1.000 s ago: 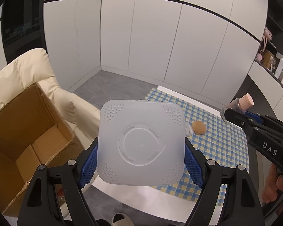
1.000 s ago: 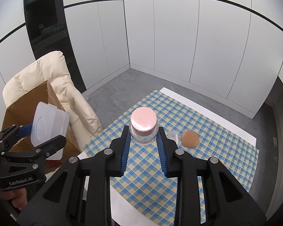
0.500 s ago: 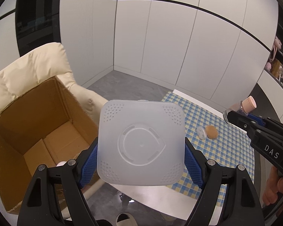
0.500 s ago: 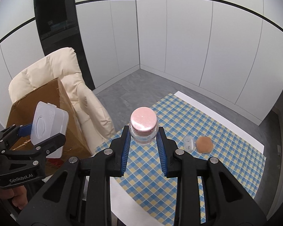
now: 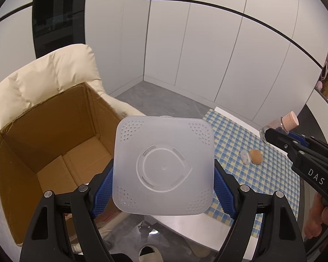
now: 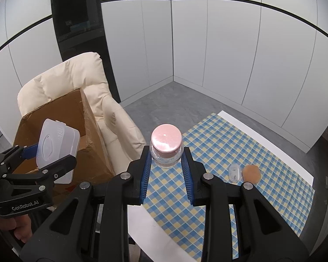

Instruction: Organize objects

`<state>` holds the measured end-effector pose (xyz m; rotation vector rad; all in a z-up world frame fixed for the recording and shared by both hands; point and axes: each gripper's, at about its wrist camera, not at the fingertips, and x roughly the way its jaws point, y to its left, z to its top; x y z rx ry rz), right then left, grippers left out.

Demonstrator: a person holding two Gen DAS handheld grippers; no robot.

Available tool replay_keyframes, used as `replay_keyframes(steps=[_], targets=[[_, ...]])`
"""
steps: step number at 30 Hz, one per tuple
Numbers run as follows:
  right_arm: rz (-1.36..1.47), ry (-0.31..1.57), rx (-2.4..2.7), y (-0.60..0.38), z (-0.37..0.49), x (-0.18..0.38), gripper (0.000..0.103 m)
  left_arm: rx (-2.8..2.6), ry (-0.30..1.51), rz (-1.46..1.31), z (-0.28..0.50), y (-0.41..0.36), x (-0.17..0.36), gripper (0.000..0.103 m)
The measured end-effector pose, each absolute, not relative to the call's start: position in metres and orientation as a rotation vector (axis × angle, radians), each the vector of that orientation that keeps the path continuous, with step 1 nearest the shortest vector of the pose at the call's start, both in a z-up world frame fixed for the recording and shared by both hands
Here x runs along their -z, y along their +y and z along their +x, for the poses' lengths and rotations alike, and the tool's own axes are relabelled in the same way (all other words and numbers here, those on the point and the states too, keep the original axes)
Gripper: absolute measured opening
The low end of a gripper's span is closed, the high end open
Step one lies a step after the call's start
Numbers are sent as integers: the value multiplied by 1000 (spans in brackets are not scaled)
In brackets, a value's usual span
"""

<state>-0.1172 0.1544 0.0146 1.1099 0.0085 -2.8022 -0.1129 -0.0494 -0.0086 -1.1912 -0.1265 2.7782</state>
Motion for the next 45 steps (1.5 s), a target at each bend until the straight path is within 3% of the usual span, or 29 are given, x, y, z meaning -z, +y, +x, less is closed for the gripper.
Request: replay_keyframes(steps=[45], targets=[[1039,116,2636,36,-135,-13,29,-2927,-226,-1291,-80,-148,18,81]])
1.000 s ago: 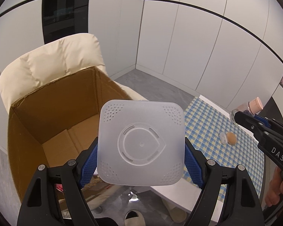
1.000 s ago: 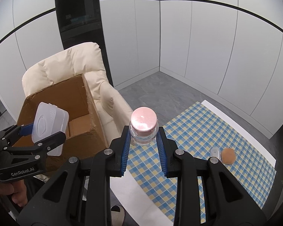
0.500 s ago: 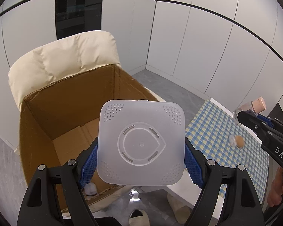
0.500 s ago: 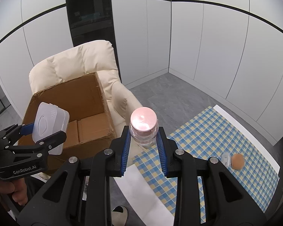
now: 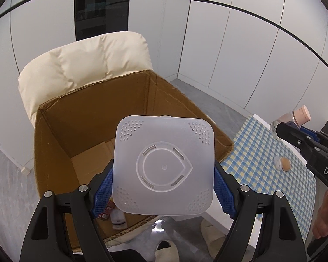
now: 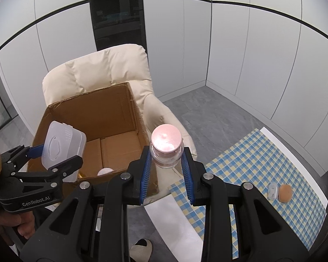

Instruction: Organize objects

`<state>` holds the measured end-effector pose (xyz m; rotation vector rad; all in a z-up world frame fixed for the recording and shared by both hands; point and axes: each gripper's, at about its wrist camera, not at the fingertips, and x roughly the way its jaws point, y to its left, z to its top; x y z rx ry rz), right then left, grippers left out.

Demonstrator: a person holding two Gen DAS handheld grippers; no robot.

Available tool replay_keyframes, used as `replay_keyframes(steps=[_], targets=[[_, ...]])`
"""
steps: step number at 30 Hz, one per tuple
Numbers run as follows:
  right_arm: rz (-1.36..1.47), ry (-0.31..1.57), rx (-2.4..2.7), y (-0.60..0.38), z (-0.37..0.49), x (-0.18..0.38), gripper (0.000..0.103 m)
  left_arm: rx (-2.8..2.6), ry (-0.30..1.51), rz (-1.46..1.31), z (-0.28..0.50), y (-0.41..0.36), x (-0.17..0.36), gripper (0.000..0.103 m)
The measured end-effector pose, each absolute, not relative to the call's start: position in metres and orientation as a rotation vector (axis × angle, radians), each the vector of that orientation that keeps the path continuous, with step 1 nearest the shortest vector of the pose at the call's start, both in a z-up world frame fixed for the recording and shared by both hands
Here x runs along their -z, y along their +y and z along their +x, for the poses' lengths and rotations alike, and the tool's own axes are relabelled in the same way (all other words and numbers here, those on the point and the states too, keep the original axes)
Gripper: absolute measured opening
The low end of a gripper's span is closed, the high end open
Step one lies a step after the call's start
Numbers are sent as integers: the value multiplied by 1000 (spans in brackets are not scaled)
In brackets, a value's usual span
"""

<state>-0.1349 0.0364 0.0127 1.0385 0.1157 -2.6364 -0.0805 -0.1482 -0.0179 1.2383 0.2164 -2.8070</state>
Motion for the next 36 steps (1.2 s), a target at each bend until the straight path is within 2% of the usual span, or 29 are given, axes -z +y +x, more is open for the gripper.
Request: replay_keyframes(steps=[23,29,30,31,33,36], targets=[[1024,179,2549,-26,-139,-6,29,2723,233,1221,-71,-196,31,82],[1014,218,2518,-49,-139,-4,29,2701,136,1202,-69,-200,36,82],[1012,223,2513,-52,-139,-4,29,2696,114,1182,-67,-200,36,85],[1009,230,2509,-56,-139,-4,29,2691,100,1167,-66,-201,35,93],[1006,236,2502,-62,-139,-3,29,2685,96,1148,-63,-204,33,103],[1008,242,2493,-70,-141,-2,29,2663,94,1145,-59,-210,34,103]])
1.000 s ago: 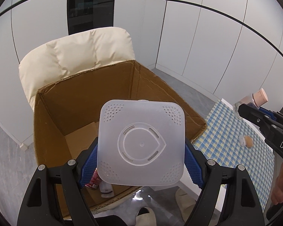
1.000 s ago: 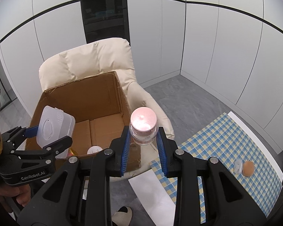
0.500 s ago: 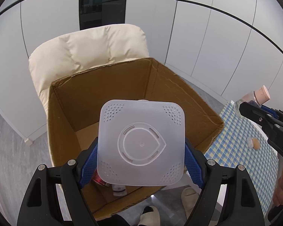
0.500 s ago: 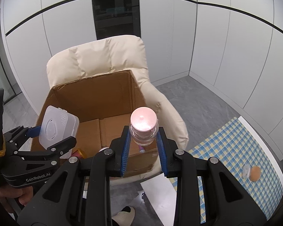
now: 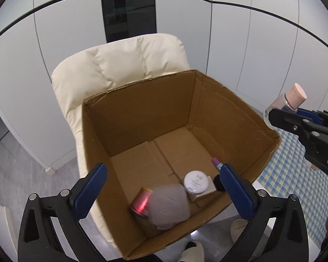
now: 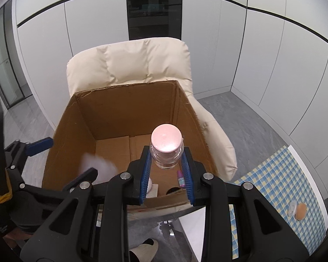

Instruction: Organize objects

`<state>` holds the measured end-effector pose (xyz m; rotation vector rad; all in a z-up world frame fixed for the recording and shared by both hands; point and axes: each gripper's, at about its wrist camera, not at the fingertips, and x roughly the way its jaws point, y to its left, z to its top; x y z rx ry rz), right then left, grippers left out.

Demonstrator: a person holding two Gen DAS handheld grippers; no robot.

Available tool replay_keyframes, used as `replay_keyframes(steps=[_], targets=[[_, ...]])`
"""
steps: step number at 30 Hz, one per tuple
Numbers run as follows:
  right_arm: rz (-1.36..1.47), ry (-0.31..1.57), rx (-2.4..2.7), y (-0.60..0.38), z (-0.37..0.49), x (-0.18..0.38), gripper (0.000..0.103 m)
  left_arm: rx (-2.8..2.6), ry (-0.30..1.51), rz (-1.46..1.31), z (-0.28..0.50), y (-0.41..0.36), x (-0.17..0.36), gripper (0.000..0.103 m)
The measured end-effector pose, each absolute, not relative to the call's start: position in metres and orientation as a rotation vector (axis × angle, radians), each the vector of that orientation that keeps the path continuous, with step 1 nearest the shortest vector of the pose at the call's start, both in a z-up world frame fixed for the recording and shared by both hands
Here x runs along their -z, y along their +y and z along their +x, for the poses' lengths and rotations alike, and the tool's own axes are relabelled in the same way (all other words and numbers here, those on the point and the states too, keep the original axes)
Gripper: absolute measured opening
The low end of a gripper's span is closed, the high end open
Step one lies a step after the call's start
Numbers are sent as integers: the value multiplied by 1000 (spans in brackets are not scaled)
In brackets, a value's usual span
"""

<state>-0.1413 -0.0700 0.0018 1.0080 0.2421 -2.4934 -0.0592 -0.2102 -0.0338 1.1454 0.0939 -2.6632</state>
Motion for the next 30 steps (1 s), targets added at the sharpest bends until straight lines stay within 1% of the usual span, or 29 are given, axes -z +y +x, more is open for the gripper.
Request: replay_keyframes(steps=[27,28,30], targets=[[985,257,2390,-155,-135,2,29,2534,214,1056,0,-287,27,103],[980,263,2393,-157,-134,2,30,2530,215,1054,0,-289,27,103],[967,264,2399,-159,-134,0,44,2526,215,1050,2,-291,27,103]])
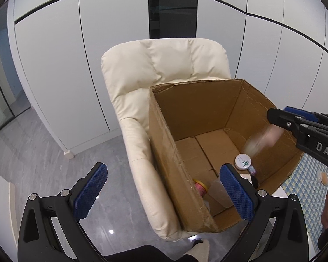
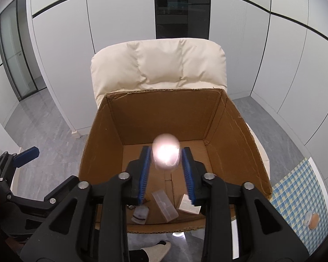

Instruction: Organize objects

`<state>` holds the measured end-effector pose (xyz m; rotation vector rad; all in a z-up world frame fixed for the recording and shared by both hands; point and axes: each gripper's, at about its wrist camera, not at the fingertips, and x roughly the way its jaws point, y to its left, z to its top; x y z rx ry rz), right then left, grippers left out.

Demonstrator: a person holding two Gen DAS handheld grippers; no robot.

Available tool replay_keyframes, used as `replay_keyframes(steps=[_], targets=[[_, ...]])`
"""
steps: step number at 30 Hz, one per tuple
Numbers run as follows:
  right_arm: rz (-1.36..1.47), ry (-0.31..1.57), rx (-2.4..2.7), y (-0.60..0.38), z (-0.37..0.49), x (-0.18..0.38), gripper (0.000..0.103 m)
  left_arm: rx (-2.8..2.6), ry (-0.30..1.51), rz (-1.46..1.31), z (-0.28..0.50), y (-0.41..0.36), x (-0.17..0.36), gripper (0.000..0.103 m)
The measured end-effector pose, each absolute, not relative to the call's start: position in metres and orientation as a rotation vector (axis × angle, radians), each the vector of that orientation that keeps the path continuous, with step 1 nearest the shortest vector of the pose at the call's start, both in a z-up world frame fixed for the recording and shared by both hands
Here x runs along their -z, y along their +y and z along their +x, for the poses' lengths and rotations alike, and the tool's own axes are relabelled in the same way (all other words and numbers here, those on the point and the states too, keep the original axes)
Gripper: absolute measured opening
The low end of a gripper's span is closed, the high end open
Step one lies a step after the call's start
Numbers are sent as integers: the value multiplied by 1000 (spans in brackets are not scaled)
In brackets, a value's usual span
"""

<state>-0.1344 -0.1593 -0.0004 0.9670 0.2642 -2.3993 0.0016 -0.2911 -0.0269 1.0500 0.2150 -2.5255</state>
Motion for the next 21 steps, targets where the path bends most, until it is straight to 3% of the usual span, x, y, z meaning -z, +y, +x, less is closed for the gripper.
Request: replay_keyframes(steps=[2,7,12,21], targets=[[960,244,2403,-159,-134,-1,70,2522,220,1045,2,-293,26,103],[977,245,2446,-156,-135,-2,94,2529,216,1032,3,-293,26,103],[981,228,2471,-149,-137,-2,103,2525,217,1032,-1,-291,26,103],[995,223,2486,-137,-140,-3,103,2518,245,1030,-3,-291,24,103]])
